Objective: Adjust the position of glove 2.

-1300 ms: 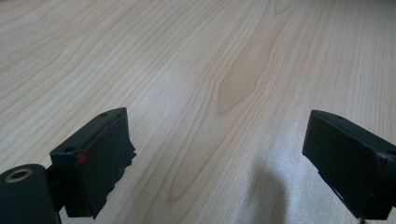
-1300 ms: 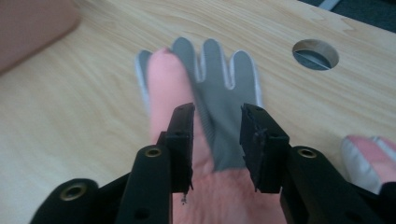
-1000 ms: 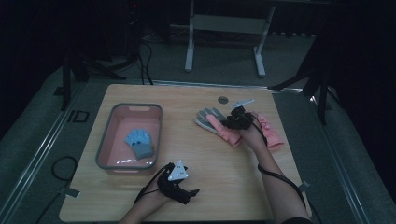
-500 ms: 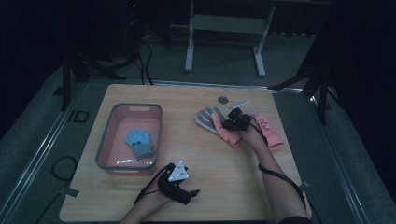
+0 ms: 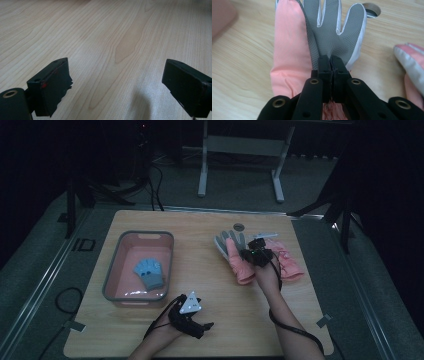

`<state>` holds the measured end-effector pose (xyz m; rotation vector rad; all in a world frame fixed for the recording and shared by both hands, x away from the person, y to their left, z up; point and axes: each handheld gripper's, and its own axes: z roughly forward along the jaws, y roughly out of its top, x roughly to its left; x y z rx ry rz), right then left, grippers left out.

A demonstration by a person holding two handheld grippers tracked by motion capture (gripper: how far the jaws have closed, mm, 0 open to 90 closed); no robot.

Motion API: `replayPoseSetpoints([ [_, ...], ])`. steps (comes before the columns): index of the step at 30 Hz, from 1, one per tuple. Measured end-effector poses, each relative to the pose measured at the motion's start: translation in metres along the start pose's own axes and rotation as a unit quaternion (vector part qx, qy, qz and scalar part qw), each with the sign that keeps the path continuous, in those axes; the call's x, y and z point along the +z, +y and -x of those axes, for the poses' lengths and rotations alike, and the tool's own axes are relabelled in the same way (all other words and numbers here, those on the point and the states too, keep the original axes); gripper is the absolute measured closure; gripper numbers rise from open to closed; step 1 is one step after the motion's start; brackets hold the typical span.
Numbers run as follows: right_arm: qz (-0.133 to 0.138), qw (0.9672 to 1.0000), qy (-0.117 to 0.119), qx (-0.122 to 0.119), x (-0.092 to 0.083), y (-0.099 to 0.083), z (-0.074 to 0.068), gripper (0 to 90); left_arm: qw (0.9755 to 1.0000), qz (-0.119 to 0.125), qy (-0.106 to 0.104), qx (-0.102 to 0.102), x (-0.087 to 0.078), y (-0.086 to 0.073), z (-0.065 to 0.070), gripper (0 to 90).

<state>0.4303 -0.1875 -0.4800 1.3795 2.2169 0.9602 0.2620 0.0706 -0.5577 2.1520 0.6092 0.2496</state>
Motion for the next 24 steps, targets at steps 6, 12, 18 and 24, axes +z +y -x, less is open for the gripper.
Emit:
replayPoseSetpoints([
  [6, 0.020, 0.9986, -0.014, 0.047, -0.026, -0.017, -0.014, 87.7, 1.0000, -0.002, 0.006, 0.007, 0.001, 0.001, 0.002, 8.1],
  [12, 0.028, 0.9958, -0.036, 0.079, -0.037, -0.035, -0.024, 87.7, 0.9997, 0.006, 0.017, 0.019, 0.001, 0.002, 0.005, 8.1],
  [18, 0.047, 0.9919, -0.044, 0.110, -0.044, -0.048, -0.037, 87.7, 0.9997, 0.004, 0.015, 0.018, 0.001, 0.001, 0.005, 8.1],
  [24, 0.037, 0.9893, -0.050, 0.132, -0.033, -0.060, -0.041, 87.4, 0.9998, 0.005, 0.012, 0.017, 0.001, 0.001, 0.004, 8.1],
])
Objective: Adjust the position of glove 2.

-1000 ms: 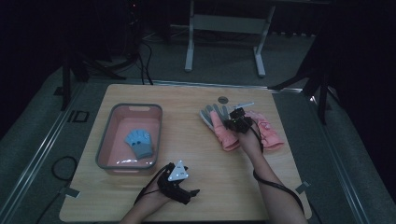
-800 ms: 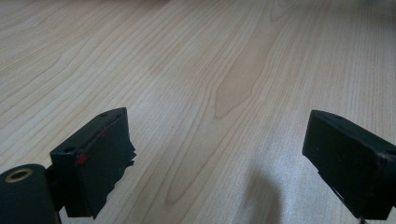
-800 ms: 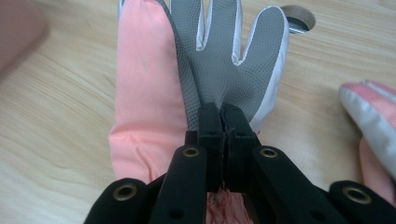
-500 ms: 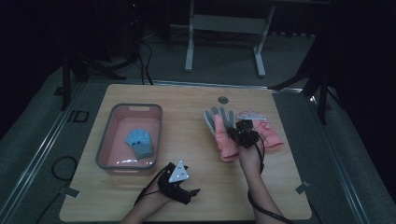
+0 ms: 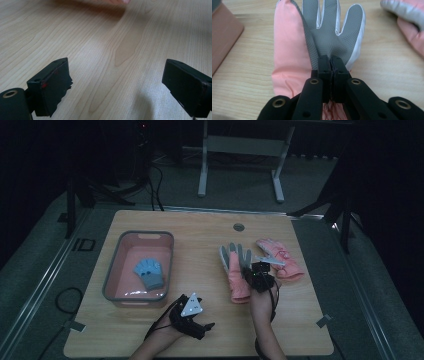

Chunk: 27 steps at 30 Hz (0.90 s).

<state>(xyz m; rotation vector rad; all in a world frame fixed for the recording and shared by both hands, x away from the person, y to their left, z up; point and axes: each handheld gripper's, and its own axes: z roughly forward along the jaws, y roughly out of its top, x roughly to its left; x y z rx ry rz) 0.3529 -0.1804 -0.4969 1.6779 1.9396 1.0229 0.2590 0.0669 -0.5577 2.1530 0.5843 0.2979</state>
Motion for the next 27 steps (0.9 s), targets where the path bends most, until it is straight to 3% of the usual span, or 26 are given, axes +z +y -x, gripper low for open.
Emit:
replayPoseSetpoints([
  [4, -0.012, 0.9998, -0.016, 0.001, 0.010, -0.005, -0.001, 86.3, 1.0000, 0.001, -0.001, 0.000, 0.000, 0.000, 0.000, 8.1],
  [7, -0.030, 0.9994, -0.015, 0.003, 0.024, -0.013, 0.001, 78.4, 1.0000, 0.000, -0.002, 0.000, 0.000, 0.000, 0.000, 8.1],
  [12, -0.023, 0.9997, 0.004, 0.008, 0.017, -0.009, 0.004, 65.9, 1.0000, 0.000, -0.003, 0.000, 0.000, 0.000, 0.000, 8.1],
  [13, -0.028, 0.9995, 0.017, 0.003, 0.015, -0.007, 0.007, 64.9, 1.0000, -0.001, -0.002, 0.001, 0.000, 0.000, 0.000, 8.1],
  [18, -0.019, 0.9993, 0.032, -0.009, 0.001, -0.001, 0.019, 63.9, 1.0000, -0.002, -0.003, 0.001, 0.000, -0.001, 0.000, 8.1],
  [19, -0.014, 0.9986, 0.047, -0.019, -0.002, 0.000, 0.022, 64.0, 1.0000, -0.002, -0.003, 0.001, 0.000, -0.001, 0.000, 8.1],
  [21, -0.014, 0.9980, 0.045, -0.043, -0.007, 0.004, 0.025, 64.1, 1.0000, -0.001, -0.003, 0.000, 0.000, -0.001, 0.000, 8.1],
  [23, -0.013, 0.9964, 0.058, -0.059, -0.011, 0.008, 0.030, 64.2, 1.0000, -0.001, -0.003, 0.002, 0.000, -0.001, 0.000, 8.1],
  [27, -0.004, 0.9938, 0.067, -0.089, -0.024, 0.018, 0.052, 65.0, 1.0000, -0.001, -0.004, 0.001, 0.000, -0.001, 0.000, 8.1],
])
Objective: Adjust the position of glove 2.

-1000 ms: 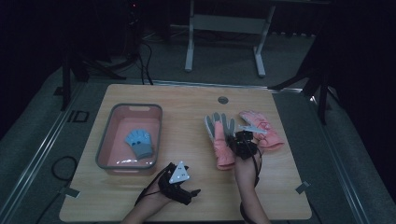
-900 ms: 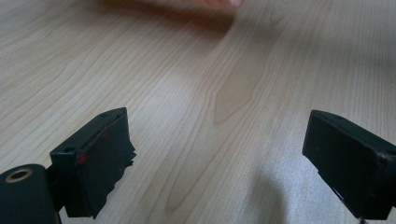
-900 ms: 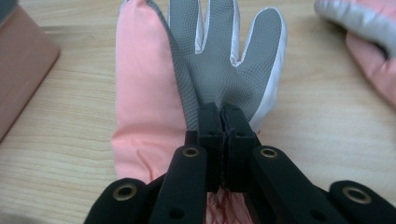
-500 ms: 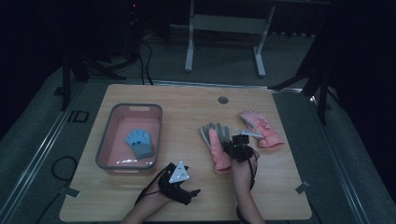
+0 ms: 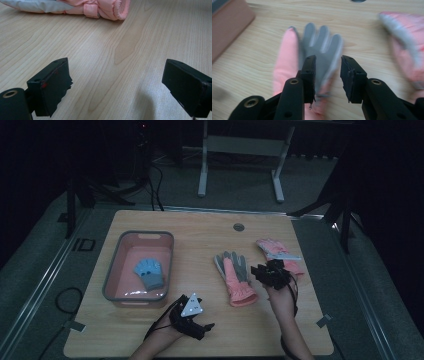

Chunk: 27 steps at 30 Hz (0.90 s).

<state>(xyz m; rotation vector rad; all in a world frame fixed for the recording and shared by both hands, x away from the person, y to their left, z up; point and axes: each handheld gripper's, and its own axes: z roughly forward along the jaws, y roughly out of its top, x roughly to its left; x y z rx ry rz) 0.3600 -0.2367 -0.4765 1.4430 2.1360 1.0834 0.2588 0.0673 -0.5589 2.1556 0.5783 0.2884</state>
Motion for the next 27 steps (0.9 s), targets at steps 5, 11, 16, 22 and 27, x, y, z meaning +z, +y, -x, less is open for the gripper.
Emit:
replayPoseSetpoints([
  [5, -0.002, 0.9999, 0.007, -0.014, -0.007, 0.000, 0.014, 64.9, 1.0000, -0.001, 0.000, 0.000, 0.000, 0.000, 0.000, 8.2],
  [11, 0.002, 0.9987, 0.009, -0.049, -0.016, -0.002, 0.033, 61.2, 1.0000, -0.001, -0.007, 0.003, 0.000, -0.001, 0.002, 8.1],
  [16, 0.011, 0.9975, -0.011, -0.069, -0.026, 0.000, 0.055, 60.9, 1.0000, -0.002, -0.004, 0.004, 0.000, -0.001, 0.003, 8.1],
  [22, 0.033, 0.9957, -0.027, -0.083, -0.037, 0.009, 0.084, 59.8, 1.0000, -0.002, -0.006, -0.001, -0.001, -0.002, 0.003, 8.1],
  [27, 0.037, 0.9955, -0.025, -0.083, -0.036, 0.019, 0.108, 59.1, 1.0000, 0.000, -0.006, -0.002, -0.002, -0.003, 0.004, 8.2],
])
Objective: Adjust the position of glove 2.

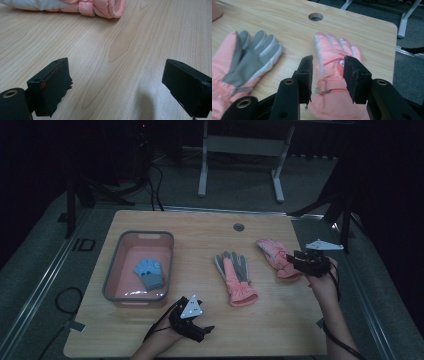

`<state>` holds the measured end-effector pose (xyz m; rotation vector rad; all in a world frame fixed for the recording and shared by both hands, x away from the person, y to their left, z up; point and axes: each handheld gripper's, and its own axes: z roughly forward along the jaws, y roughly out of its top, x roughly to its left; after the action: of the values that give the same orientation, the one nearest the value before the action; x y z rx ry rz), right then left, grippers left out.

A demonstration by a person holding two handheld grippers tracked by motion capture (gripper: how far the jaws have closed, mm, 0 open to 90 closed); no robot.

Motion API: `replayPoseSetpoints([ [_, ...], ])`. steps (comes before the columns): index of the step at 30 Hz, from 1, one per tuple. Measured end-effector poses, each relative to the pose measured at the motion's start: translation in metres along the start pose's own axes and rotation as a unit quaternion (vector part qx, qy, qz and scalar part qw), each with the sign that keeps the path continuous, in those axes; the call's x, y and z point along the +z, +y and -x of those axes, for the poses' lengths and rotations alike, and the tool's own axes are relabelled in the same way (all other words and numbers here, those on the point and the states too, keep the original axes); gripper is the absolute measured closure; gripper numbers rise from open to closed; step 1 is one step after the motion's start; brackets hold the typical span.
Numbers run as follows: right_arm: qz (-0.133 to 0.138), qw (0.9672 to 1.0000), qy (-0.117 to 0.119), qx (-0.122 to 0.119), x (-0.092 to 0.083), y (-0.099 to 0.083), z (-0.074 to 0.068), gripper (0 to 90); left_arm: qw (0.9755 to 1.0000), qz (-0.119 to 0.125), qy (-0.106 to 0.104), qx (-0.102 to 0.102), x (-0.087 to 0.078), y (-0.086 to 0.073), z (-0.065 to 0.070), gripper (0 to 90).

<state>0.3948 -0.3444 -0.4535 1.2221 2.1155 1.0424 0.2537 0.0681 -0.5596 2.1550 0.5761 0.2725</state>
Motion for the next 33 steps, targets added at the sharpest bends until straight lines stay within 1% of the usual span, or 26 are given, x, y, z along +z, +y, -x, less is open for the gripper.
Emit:
replayPoseSetpoints([
  [2, -0.005, 1.0000, -0.003, -0.001, 0.005, 0.001, 0.008, 58.8, 1.0000, 0.001, 0.000, 0.000, -0.001, 0.000, 0.000, 8.2],
  [3, -0.008, 1.0000, -0.001, -0.001, 0.009, 0.002, 0.012, 58.0, 1.0000, 0.002, 0.000, -0.001, -0.001, -0.001, 0.000, 8.2],
  [4, -0.013, 0.9999, -0.002, 0.001, 0.015, 0.002, 0.017, 56.8, 1.0000, 0.002, 0.000, 0.000, -0.001, -0.001, 0.000, 8.2],
  [5, -0.013, 0.9999, -0.002, 0.001, 0.015, 0.002, 0.017, 56.8, 1.0000, 0.002, 0.000, -0.002, -0.001, -0.001, 0.000, 8.2],
  [7, -0.016, 0.9999, 0.001, 0.001, 0.022, 0.002, 0.023, 55.6, 1.0000, 0.002, -0.003, -0.006, -0.001, -0.001, 0.001, 8.2],
  [9, -0.022, 0.9997, 0.003, 0.002, 0.031, 0.001, 0.028, 55.6, 1.0000, 0.003, -0.003, -0.004, -0.001, -0.001, 0.001, 8.1],
  [13, -0.034, 0.9992, 0.009, 0.018, 0.046, -0.003, 0.038, 55.6, 1.0000, 0.005, -0.001, -0.007, -0.002, -0.002, 0.000, 8.2],
  [14, -0.038, 0.9989, 0.015, 0.024, 0.051, -0.004, 0.040, 55.4, 1.0000, 0.003, -0.001, -0.007, -0.002, -0.002, 0.000, 8.2],
  [16, -0.042, 0.9985, 0.019, 0.029, 0.056, -0.005, 0.042, 54.1, 1.0000, 0.001, -0.001, -0.008, -0.002, -0.003, 0.000, 8.2],
  [20, -0.058, 0.9972, 0.031, 0.034, 0.070, -0.010, 0.044, 53.1, 1.0000, 0.001, -0.002, -0.006, -0.002, -0.004, 0.001, 8.2],
  [21, -0.063, 0.9971, 0.029, 0.032, 0.074, -0.011, 0.045, 53.2, 1.0000, 0.001, -0.002, -0.006, -0.002, -0.004, 0.001, 8.2],
  [22, -0.069, 0.9969, 0.022, 0.030, 0.077, -0.011, 0.045, 54.0, 1.0000, 0.002, -0.003, -0.007, -0.002, -0.004, 0.001, 8.2],
  [23, -0.079, 0.9962, 0.021, 0.028, 0.082, -0.013, 0.047, 53.7, 1.0000, 0.002, -0.003, -0.007, -0.002, -0.004, 0.001, 8.2],
  [24, -0.096, 0.9949, 0.018, 0.026, 0.089, -0.015, 0.048, 51.5, 1.0000, 0.002, -0.003, -0.007, -0.002, -0.004, 0.001, 8.2],
  [25, -0.096, 0.9949, 0.018, 0.026, 0.089, -0.015, 0.048, 51.5, 1.0000, 0.002, -0.002, -0.007, -0.002, -0.004, 0.000, 8.2],
  [27, -0.107, 0.9932, 0.030, 0.034, 0.095, -0.018, 0.050, 51.2, 1.0000, 0.003, -0.003, -0.008, -0.002, -0.004, 0.000, 8.2],
  [28, -0.117, 0.9918, 0.036, 0.037, 0.099, -0.018, 0.050, 52.5, 1.0000, 0.002, -0.002, -0.007, -0.002, -0.004, 0.000, 8.2],
  [29, -0.123, 0.9906, 0.045, 0.040, 0.101, -0.018, 0.051, 58.9, 1.0000, 0.003, -0.003, -0.008, -0.002, -0.004, 0.000, 8.2],
  [30, -0.123, 0.9906, 0.045, 0.040, 0.101, -0.018, 0.051, 58.9, 1.0000, 0.002, -0.003, -0.008, -0.002, -0.004, 0.000, 8.2],
  [32, -0.125, 0.9892, 0.063, 0.043, 0.102, -0.019, 0.051, 71.2, 1.0000, 0.001, -0.003, -0.006, -0.002, -0.004, 0.001, 8.1],
  [33, -0.127, 0.9889, 0.065, 0.042, 0.102, -0.019, 0.050, 76.2, 1.0000, 0.001, -0.003, -0.006, -0.002, -0.004, 0.001, 8.2],
])
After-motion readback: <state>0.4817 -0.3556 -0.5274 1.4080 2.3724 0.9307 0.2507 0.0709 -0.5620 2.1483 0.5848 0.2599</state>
